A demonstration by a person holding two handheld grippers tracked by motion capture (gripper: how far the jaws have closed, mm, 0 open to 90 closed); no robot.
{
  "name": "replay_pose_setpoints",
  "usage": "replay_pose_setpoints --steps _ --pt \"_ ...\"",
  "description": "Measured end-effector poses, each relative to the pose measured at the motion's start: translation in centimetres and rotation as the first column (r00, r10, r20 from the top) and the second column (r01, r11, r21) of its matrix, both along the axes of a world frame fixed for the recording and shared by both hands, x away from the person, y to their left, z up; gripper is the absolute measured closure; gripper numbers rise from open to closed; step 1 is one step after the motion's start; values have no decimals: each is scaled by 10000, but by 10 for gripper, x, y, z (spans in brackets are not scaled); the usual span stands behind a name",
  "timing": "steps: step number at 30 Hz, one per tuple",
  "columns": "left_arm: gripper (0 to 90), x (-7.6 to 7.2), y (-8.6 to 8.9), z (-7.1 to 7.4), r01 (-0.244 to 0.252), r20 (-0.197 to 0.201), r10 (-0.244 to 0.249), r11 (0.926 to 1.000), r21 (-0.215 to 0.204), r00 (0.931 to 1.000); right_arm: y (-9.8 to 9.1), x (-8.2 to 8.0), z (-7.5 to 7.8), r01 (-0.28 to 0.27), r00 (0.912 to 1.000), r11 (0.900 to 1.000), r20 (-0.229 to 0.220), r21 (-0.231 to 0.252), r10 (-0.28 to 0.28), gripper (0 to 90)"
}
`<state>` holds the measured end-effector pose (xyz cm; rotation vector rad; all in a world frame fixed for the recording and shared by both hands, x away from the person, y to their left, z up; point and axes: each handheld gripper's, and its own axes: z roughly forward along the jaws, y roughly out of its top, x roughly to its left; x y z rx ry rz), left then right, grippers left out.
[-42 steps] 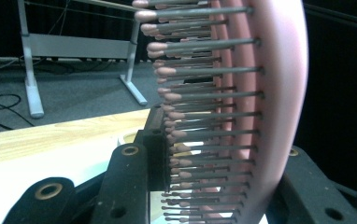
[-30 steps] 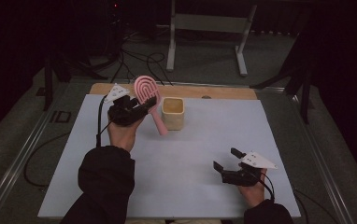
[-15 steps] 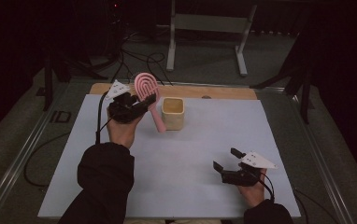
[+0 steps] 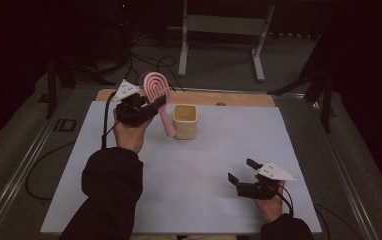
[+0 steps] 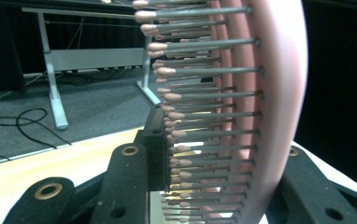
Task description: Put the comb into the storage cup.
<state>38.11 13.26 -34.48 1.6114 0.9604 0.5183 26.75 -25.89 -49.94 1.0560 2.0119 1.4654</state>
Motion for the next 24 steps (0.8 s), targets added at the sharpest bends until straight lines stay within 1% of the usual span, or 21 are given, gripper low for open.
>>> replay_pose_setpoints --steps 9,15,17,20,24 --pt "648 5 0 13 -136 231 134 9999 88 9996 0 0 0 -10 10000 10000 -5 1 10 88" --pt "648 8 -2 17 -192 301 185 9996 216 9994 0 0 0 -9 10000 10000 7 -9 9 88" --pt "648 11 -4 19 -241 362 227 9990 376 9991 0 0 0 -1 10000 10000 7 -1 1 88" --pt "648 14 -7 21 -301 405 282 9984 488 9988 0 0 0 2 10000 10000 10 2 -2 88" --pt "648 19 -8 23 -473 448 450 9975 533 9980 0 0 0 13 10000 10000 5 19 -13 88"
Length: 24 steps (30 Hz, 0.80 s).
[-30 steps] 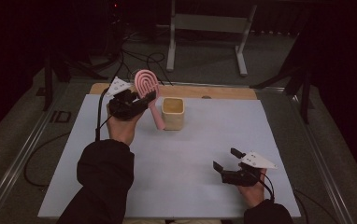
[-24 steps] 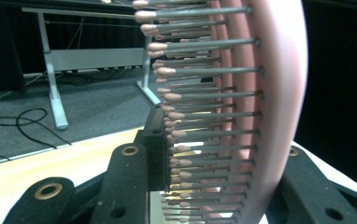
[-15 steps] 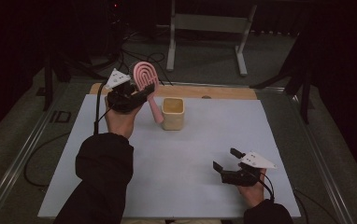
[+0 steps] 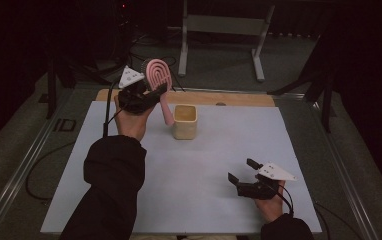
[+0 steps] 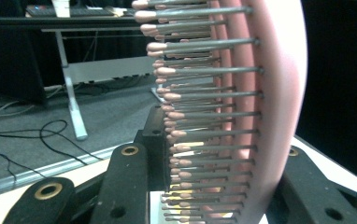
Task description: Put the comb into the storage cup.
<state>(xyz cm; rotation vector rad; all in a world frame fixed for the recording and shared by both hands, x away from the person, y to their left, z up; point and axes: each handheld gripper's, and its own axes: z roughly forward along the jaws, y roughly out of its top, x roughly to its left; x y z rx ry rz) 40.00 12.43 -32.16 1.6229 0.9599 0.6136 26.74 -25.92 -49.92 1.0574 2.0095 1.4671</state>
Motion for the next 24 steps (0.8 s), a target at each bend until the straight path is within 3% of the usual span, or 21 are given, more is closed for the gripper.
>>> replay_pose_setpoints --steps 11,24 --pt "648 10 1 6 -392 -24 392 9991 -164 9992 0 0 0 -7 10000 10000 0 58 7 88" --pt "647 20 -12 6 -538 106 542 9979 -360 9985 -1 0 0 0 10000 10000 15 68 -1 88"
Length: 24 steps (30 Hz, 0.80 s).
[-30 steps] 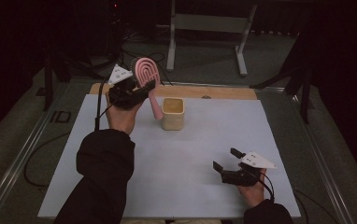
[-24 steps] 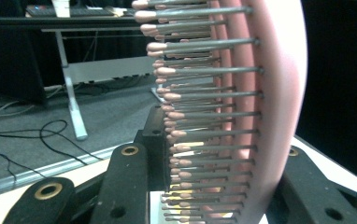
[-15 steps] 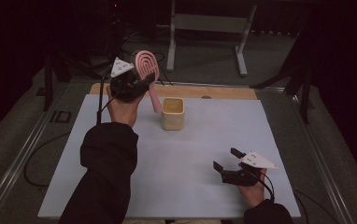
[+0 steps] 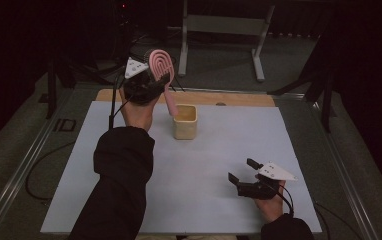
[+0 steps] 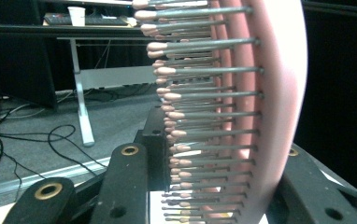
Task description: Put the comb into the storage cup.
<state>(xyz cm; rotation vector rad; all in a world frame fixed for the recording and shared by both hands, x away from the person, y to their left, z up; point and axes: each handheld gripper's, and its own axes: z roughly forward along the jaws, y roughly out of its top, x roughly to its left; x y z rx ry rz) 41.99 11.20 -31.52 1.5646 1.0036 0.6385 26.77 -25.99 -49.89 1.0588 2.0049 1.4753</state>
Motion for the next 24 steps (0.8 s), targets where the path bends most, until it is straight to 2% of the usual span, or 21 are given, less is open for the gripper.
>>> replay_pose_setpoints --steps 24 --pt "647 15 -25 -12 -283 -68 284 9995 146 9996 0 1 0 -38 10000 9999 30 93 38 88"
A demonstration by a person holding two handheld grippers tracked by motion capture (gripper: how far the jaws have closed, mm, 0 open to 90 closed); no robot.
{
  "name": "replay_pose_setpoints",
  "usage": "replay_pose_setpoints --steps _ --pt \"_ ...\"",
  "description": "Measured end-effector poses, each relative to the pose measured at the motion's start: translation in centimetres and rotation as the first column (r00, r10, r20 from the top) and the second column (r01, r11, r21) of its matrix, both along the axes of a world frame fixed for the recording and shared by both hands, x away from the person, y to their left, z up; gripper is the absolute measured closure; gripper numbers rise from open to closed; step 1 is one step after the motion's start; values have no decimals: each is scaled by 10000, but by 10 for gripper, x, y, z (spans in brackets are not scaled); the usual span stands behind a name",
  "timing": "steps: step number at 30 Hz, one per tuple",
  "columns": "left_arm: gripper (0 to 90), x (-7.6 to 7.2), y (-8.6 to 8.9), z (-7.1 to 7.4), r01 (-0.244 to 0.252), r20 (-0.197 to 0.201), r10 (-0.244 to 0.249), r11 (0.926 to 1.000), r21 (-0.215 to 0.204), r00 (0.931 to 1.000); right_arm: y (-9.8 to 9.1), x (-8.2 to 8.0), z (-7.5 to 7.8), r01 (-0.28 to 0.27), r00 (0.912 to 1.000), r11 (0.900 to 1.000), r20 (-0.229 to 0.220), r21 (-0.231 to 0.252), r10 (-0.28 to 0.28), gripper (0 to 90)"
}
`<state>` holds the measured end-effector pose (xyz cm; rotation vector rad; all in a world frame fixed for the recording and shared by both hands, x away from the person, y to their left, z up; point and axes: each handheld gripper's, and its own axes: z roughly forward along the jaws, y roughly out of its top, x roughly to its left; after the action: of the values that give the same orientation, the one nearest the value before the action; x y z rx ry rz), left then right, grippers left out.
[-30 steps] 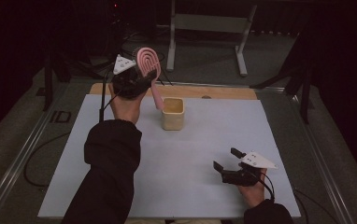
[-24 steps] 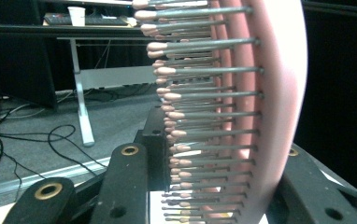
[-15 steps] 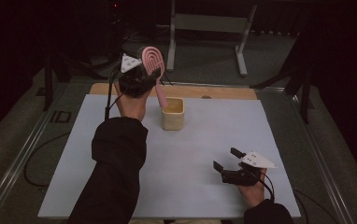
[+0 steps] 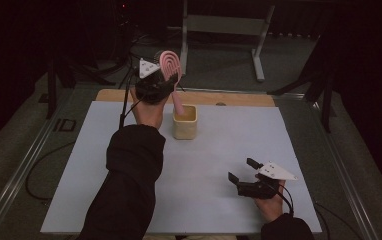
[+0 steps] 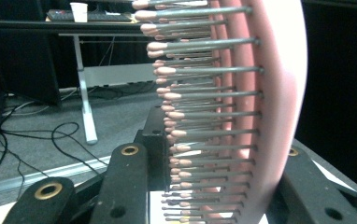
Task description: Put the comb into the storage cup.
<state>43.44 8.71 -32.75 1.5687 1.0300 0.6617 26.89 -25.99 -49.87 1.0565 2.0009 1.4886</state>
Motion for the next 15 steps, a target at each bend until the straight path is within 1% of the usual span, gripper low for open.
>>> replay_pose_setpoints --steps 6,9,15 --pt "648 2 -4 -4 -173 11 173 9998 40 9998 0 0 0 -3 10000 10000 -9 -2 3 88" --pt "648 2 -8 -6 -152 13 152 9999 3 9999 0 1 0 -14 10000 10000 -4 -2 14 88" --pt "648 3 -15 -10 -127 46 127 9999 112 9999 0 0 0 -7 10000 10000 -4 0 7 88"
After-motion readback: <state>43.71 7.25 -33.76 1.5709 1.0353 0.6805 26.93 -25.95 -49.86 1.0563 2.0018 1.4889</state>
